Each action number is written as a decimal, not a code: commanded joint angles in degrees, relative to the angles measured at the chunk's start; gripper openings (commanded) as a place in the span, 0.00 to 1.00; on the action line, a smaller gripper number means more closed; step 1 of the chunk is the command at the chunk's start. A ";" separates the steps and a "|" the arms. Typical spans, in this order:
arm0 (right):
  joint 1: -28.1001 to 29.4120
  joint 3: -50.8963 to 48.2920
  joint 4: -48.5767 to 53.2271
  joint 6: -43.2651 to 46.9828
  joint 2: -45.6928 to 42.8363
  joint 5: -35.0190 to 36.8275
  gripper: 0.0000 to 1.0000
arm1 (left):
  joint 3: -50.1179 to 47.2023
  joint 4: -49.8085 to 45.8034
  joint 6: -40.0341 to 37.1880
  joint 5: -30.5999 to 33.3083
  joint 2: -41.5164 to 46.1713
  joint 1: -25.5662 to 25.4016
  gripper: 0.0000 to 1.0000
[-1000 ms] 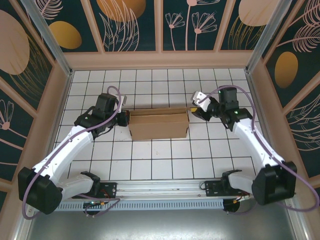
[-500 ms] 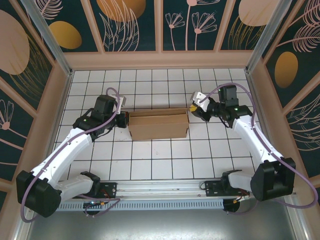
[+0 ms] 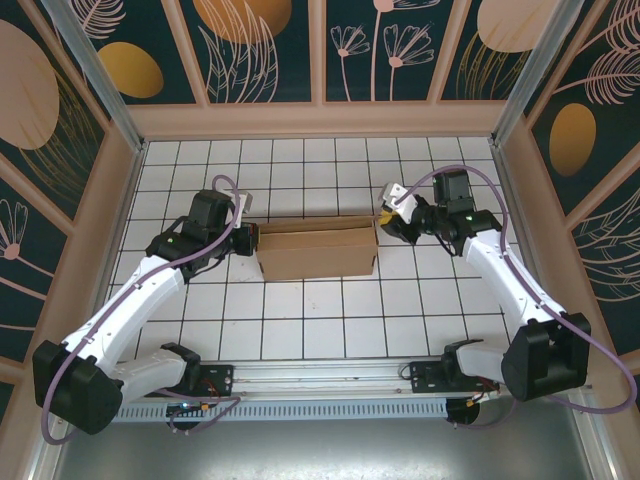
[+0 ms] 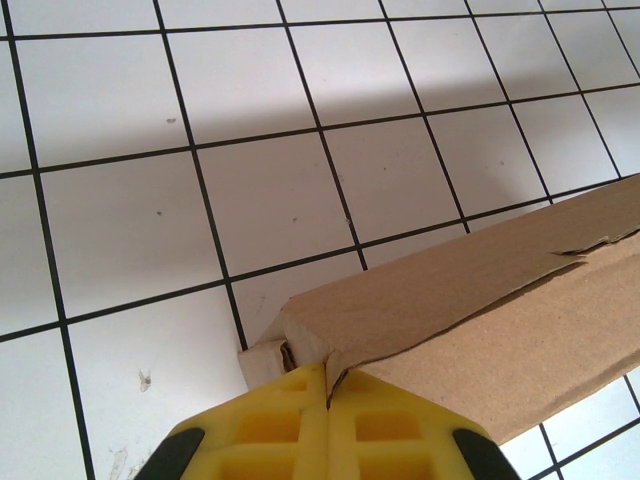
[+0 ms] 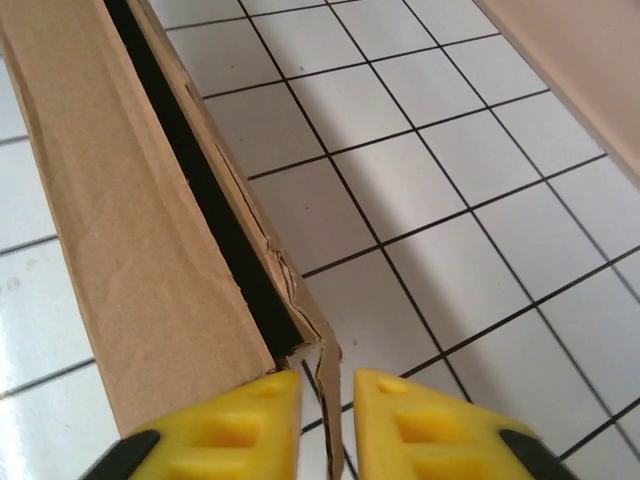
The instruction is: Fold the paper box
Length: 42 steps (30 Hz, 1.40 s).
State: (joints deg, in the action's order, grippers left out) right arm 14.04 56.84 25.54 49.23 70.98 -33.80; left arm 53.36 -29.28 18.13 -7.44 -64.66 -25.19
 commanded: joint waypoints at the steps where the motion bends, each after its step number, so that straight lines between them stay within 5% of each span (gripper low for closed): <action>1: 0.49 -0.12 -1.03 -1.80 0.36 1.77 0.10 | 0.16 -3.55 -0.25 -0.62 -0.88 -0.37 0.00; 4: 1.33 0.96 -0.17 -2.88 0.64 1.63 0.00 | 0.48 -3.67 -0.24 -0.62 -1.08 -0.34 0.00; 15: 6.17 -0.85 -0.13 -9.71 -1.08 5.55 0.00 | 1.30 -3.93 -0.19 -0.23 -2.13 -0.42 0.00; 20: 5.47 -1.68 -2.84 -9.55 -1.71 8.63 0.22 | 1.03 -4.27 -0.43 0.39 -1.87 -0.46 0.00; 37: 3.37 -1.63 -4.19 -9.59 1.35 7.04 0.11 | 1.30 -4.35 -0.63 0.63 -2.13 -0.43 0.00; 42: 3.41 -3.08 -5.21 -9.43 0.70 7.78 0.21 | 1.15 -4.27 -0.72 0.67 -2.15 -0.51 0.00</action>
State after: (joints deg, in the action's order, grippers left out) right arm 17.72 55.31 21.80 40.03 72.07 -26.52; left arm 54.11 -29.41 18.11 -5.93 -65.69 -25.19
